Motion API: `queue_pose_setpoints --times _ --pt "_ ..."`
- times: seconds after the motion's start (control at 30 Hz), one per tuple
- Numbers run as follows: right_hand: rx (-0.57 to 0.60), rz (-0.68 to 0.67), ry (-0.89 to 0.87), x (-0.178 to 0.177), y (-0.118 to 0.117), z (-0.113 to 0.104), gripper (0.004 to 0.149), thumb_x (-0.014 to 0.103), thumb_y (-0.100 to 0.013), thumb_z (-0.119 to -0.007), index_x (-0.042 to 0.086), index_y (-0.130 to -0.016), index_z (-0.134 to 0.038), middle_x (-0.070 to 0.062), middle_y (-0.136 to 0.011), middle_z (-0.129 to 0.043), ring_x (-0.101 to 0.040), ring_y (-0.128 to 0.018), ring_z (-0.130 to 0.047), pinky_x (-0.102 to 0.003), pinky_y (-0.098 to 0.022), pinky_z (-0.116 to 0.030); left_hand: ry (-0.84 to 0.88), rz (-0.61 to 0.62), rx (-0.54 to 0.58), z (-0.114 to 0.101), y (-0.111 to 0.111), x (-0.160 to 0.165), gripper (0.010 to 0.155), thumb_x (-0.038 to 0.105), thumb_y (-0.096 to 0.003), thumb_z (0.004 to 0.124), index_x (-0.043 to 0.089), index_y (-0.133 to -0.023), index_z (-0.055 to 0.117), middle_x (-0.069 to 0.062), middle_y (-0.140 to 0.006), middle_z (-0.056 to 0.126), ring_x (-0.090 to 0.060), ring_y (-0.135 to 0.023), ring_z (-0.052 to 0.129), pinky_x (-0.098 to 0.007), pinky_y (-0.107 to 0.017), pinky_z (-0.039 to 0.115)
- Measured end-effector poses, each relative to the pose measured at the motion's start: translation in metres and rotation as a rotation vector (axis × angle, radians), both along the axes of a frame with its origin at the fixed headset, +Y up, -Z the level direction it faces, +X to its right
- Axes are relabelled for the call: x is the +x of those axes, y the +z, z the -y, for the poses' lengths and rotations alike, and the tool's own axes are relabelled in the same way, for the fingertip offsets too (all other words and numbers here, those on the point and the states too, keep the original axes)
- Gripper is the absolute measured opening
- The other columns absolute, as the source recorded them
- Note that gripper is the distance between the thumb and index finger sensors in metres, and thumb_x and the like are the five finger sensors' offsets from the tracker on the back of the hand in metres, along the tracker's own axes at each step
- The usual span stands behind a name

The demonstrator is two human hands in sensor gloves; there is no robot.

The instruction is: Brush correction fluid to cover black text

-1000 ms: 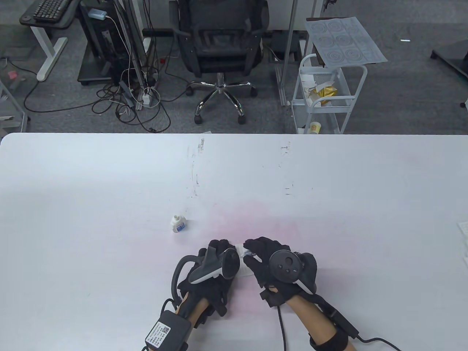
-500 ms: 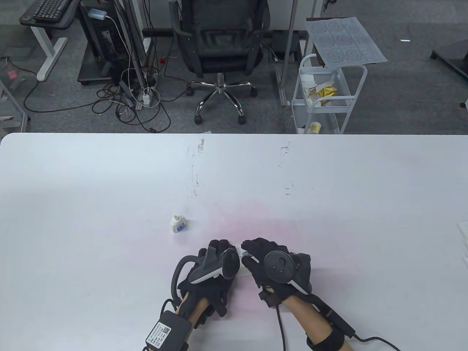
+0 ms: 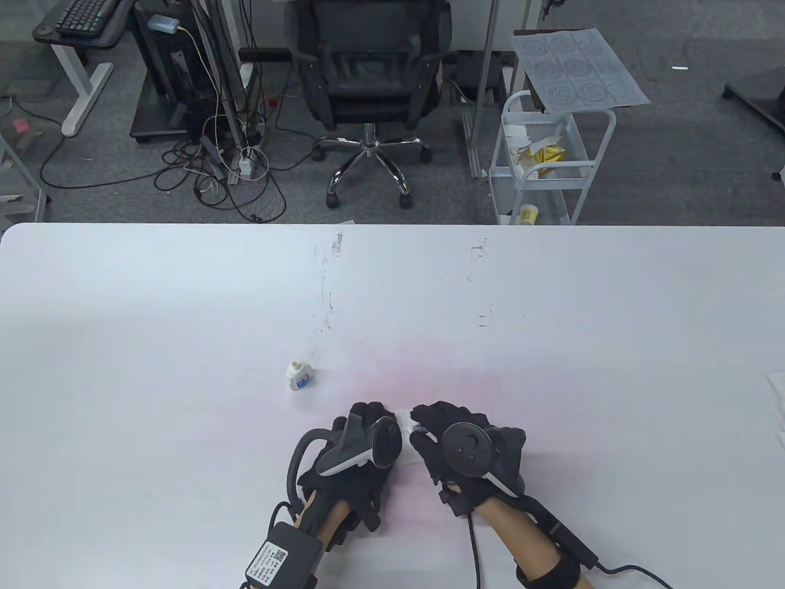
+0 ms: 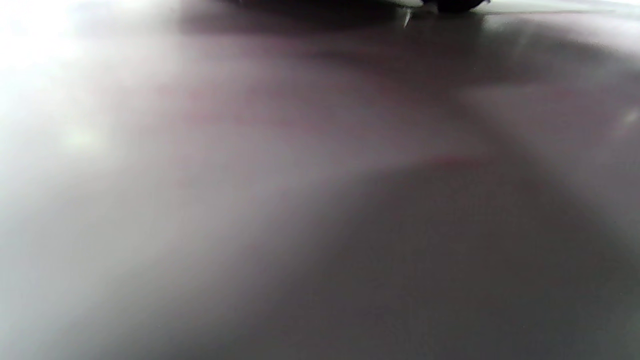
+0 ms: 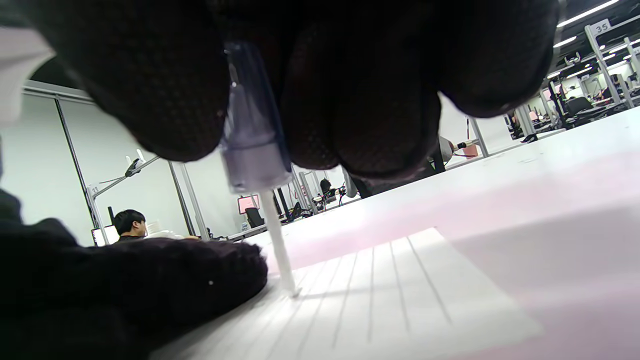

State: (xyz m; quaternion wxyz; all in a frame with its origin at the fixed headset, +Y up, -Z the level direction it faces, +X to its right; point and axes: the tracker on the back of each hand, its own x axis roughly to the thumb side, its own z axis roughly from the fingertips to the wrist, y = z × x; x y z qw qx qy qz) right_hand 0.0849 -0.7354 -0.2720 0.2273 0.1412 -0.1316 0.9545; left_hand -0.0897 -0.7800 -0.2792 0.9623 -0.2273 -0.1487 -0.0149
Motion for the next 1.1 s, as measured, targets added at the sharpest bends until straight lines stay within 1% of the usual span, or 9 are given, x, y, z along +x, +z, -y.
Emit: queue_pose_setpoints --times 0.47,0.63,0.77,0.93,1.1 --pt "-0.006 -0.050 -0.037 -0.0055 0.0007 0.0030 0.046 0.043 -0.033 -0.092 0.024 -0.075 -0.088 -0.004 -0.070 -0.092 -0.028 -0.051 -0.104 -0.051 -0.046 -0.081 0.000 0.000 0.000 0.0000 0.0000 0.0000 0.065 0.050 -0.0511 0.052 0.032 -0.107 0.023 0.002 -0.116 0.017 -0.026 -0.112 0.025 -0.045 -0.083 0.034" --pt "0.014 -0.016 -0.044 -0.0013 0.0011 -0.0016 0.046 0.043 -0.033 -0.092 0.023 -0.074 -0.089 -0.005 -0.069 -0.093 -0.028 -0.050 -0.104 -0.051 -0.045 -0.081 0.000 0.000 0.000 0.0000 0.0000 0.0000 0.065 0.050 -0.0511 0.052 0.032 -0.107 0.023 0.002 -0.116 0.017 -0.026 -0.112 0.025 -0.045 -0.083 0.033" --pt "0.020 0.005 -0.085 0.0033 0.0009 -0.0038 0.046 0.043 -0.033 -0.092 0.023 -0.074 -0.089 -0.004 -0.070 -0.093 -0.028 -0.050 -0.104 -0.051 -0.046 -0.081 0.004 -0.001 -0.004 0.0002 0.0001 -0.0003 0.065 0.050 -0.0512 0.052 0.032 -0.107 0.022 0.002 -0.116 0.016 -0.025 -0.112 0.024 -0.045 -0.083 0.033" --pt "0.018 -0.021 -0.060 -0.0005 -0.0004 0.0017 0.046 0.043 -0.033 -0.092 0.024 -0.075 -0.088 -0.004 -0.070 -0.092 -0.028 -0.051 -0.104 -0.051 -0.046 -0.081 0.004 -0.001 -0.004 0.0002 0.0001 -0.0003 0.065 0.050 -0.0511 0.052 0.032 -0.107 0.022 0.002 -0.116 0.016 -0.025 -0.112 0.024 -0.045 -0.083 0.033" --pt "0.001 -0.024 -0.042 -0.0016 -0.0013 0.0025 0.046 0.044 -0.033 -0.092 0.025 -0.074 -0.088 -0.003 -0.070 -0.093 -0.028 -0.051 -0.104 -0.050 -0.046 -0.081 0.004 -0.001 -0.004 0.0002 0.0001 -0.0003 0.065 0.050 -0.0511 0.052 0.033 -0.107 0.022 0.002 -0.116 0.016 -0.025 -0.112 0.024 -0.045 -0.083 0.033"
